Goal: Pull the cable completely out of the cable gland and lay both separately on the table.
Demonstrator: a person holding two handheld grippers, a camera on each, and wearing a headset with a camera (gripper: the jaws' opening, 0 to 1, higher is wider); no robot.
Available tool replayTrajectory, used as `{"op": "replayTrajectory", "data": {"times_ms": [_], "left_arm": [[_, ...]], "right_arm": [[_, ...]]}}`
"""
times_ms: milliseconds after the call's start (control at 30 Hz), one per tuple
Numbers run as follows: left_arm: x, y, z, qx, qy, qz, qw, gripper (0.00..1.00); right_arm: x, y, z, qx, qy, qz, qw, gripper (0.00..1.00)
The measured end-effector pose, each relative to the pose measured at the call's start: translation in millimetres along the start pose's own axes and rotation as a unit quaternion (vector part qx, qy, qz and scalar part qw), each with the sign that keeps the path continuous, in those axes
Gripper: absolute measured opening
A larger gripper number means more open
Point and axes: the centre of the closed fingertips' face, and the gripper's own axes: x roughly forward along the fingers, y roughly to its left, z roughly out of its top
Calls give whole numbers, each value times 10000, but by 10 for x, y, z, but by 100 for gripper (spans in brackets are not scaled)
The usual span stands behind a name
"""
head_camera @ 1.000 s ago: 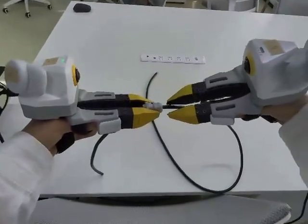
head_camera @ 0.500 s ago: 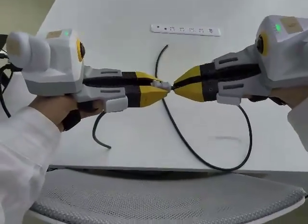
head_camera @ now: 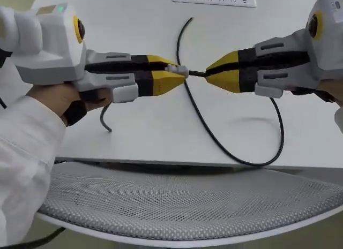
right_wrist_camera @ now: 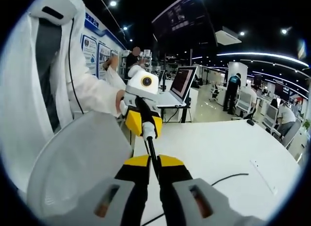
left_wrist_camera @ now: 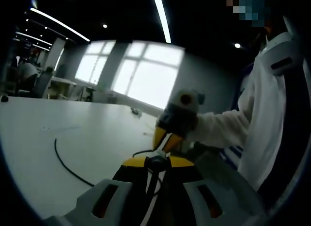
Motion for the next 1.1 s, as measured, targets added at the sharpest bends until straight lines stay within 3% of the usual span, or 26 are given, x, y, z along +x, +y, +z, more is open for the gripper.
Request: {"op": "replayTrajectory", "data": {"times_ms": [300,600,733,867,967,1100], "left_arm": [[27,31,-60,-23,18,32,10000,16],[-78,51,-98,-113,30,218,9997,16],[-94,11,-28,-58,34,270,9996,16],[-85,-91,103,91,38,208,9997,16],[-79,-59,127,63,114,224,9997,16],[-76,-77,250,66,1,302,9995,16]], "right_arm": [[-63,-30,-135,43,94,-47,9999,4],[-282,-144,-447,175,428,-283,9985,3],[-362,-168,-453,250,417,-412,9980,3],[-428,-131,-341,75,451,-433,9980,3],[-496,-176,-373,48,610,-440,9972,3],[-574,-201,-325,103,612,-472,9970,3]]}}
